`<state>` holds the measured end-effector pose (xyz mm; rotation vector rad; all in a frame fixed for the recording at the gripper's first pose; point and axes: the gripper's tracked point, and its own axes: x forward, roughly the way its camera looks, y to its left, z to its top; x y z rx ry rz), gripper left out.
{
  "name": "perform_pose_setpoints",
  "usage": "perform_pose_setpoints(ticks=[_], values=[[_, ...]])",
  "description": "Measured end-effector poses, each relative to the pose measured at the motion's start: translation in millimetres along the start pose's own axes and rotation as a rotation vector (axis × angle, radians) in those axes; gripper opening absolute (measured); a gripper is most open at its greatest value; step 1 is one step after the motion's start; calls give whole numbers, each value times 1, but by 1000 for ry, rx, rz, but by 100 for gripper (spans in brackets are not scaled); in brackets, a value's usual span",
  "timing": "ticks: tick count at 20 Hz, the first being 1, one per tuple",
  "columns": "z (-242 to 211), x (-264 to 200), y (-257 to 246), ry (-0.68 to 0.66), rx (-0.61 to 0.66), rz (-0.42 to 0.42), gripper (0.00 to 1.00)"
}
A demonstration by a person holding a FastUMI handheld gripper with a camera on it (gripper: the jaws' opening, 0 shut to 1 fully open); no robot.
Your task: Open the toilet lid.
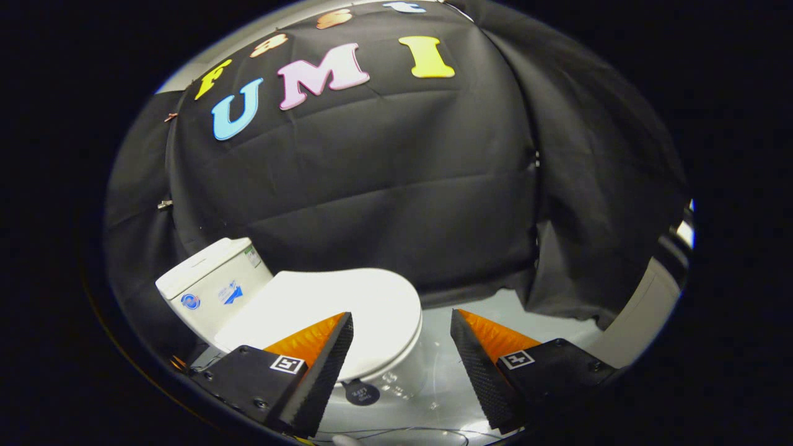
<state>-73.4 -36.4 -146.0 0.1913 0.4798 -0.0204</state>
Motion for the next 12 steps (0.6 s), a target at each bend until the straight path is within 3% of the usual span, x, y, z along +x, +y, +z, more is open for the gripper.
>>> perform_pose_setpoints(ticks=[8,12], values=[[-111,13,9,365,386,23,98],[-138,23,17,439,608,33,93]])
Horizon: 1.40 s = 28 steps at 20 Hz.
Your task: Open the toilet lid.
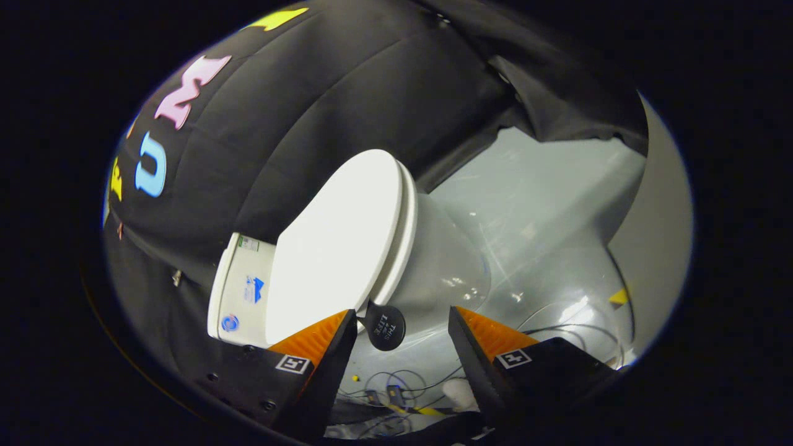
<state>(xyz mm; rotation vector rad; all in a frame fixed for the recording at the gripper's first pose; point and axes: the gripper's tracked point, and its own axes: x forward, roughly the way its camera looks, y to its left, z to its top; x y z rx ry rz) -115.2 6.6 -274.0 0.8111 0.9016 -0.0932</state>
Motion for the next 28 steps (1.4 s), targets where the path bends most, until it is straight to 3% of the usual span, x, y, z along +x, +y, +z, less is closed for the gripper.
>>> perform_pose_setpoints(ticks=[2,4,6,7,8,10,18,21,25,28], values=[[-6,3,3,14,70,16,93],[-12,7,8,29,140,44,74],[-16,10,6,30,163,44,73],[-12,15,7,8,167,47,51],[-12,14,11,2,166,62,50],[-5,15,15,-11,184,77,32],[-7,14,12,15,198,121,33],[-10,15,14,16,328,147,12],[-7,15,14,9,297,163,12],[-8,11,16,9,295,170,5]])
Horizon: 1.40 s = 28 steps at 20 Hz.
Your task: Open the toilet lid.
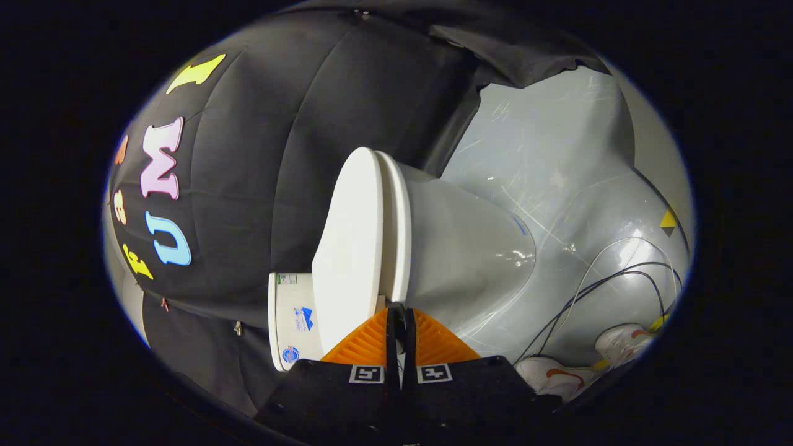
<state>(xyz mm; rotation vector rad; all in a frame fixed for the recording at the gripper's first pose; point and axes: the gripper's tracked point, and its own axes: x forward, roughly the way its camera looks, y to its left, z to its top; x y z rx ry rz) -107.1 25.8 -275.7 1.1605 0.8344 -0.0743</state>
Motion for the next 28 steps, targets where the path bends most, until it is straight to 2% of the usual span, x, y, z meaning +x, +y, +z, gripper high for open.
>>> perform_pose_setpoints(ticks=[4,16,28], values=[[-1,-2,6,-10,-19,-22,5],[0,-25,66,-64,-183,-68,5],[-8,-51,134,-84,-244,-57,5]])
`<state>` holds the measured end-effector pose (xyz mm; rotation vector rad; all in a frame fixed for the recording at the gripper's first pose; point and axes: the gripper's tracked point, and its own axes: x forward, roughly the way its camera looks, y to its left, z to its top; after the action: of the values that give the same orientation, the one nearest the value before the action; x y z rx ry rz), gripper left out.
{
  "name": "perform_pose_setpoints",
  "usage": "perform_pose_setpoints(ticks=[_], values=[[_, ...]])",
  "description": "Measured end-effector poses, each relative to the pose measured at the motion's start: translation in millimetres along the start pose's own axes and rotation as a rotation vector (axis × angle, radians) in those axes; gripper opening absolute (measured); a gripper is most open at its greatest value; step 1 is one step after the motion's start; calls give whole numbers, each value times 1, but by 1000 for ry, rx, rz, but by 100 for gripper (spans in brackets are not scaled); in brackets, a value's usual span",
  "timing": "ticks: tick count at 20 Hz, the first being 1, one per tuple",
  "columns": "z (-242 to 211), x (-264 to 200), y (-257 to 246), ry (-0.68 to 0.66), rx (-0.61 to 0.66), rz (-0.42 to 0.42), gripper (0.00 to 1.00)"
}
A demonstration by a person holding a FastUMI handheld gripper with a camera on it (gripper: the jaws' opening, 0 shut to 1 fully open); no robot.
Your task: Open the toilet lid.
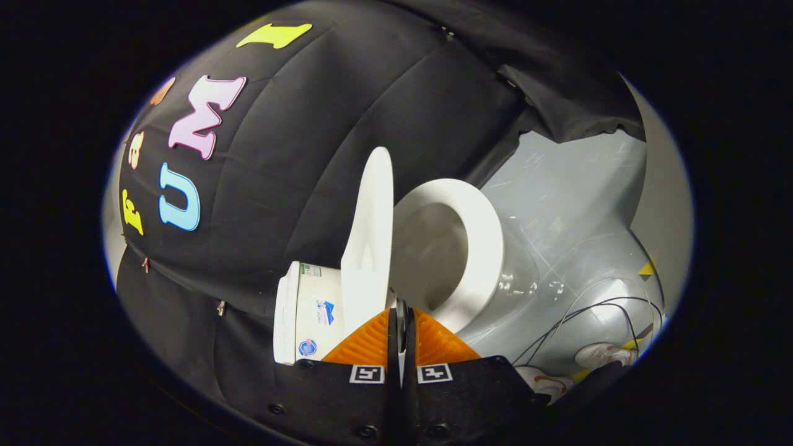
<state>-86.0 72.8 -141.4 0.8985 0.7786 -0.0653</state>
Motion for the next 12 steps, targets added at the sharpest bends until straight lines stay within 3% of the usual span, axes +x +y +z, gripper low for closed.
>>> perform_pose_setpoints(ticks=[7,12], values=[[-5,-13,65,8,-101,23,5],[-15,-11,106,5,-165,-11,5]])
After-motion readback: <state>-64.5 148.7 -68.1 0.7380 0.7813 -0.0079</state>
